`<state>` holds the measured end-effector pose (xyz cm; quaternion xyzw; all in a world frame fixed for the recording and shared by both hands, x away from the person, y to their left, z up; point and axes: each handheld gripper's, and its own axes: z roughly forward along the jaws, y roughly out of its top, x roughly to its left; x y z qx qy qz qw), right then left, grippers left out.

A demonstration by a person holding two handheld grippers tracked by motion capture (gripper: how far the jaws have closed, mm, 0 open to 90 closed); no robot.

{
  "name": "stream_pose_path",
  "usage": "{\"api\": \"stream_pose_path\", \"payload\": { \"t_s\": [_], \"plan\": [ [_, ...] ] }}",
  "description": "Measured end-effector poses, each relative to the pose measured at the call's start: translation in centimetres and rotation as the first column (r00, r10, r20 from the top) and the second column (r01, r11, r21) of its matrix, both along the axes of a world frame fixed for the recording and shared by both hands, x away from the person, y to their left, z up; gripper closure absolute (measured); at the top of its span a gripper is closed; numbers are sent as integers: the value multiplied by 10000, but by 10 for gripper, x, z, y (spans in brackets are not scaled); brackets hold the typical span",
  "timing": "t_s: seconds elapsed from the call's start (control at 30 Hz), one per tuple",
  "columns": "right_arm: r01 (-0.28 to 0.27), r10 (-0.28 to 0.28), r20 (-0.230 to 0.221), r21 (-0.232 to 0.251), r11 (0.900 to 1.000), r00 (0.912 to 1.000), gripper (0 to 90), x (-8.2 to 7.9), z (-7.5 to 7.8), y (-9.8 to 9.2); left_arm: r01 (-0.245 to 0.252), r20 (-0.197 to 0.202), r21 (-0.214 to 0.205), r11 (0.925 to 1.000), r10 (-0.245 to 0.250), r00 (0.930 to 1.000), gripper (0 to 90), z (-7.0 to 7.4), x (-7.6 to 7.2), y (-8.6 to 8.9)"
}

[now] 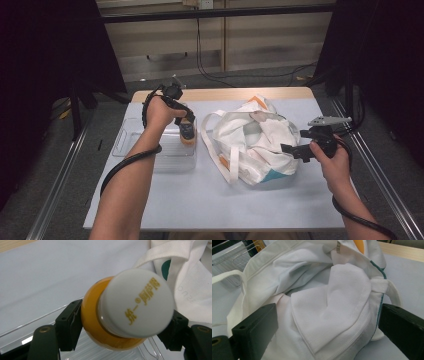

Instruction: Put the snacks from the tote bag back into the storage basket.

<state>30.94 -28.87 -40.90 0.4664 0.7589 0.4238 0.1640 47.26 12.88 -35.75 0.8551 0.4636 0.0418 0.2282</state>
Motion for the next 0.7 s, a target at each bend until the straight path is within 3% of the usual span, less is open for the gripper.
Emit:
{"api": "stream_pose_path", "payload": {
  "t_s": [0.17,0.4,0.7],
  "plan": [
    [-29,29,5,43,10000,10000,22,1,1,1,8,-33,-60,10000,-9,10000,290,-2,-3,1],
    [-114,114,39,20,9999,9999,22,2,2,4,-193,8,-581,9981,194,9998,263,-2,-6,7],
    [-106,106,11,-15,9999,9999,22,2,1,4,-212,61,-796,9966,217,9997,234,1,-14,14]
  ]
}}
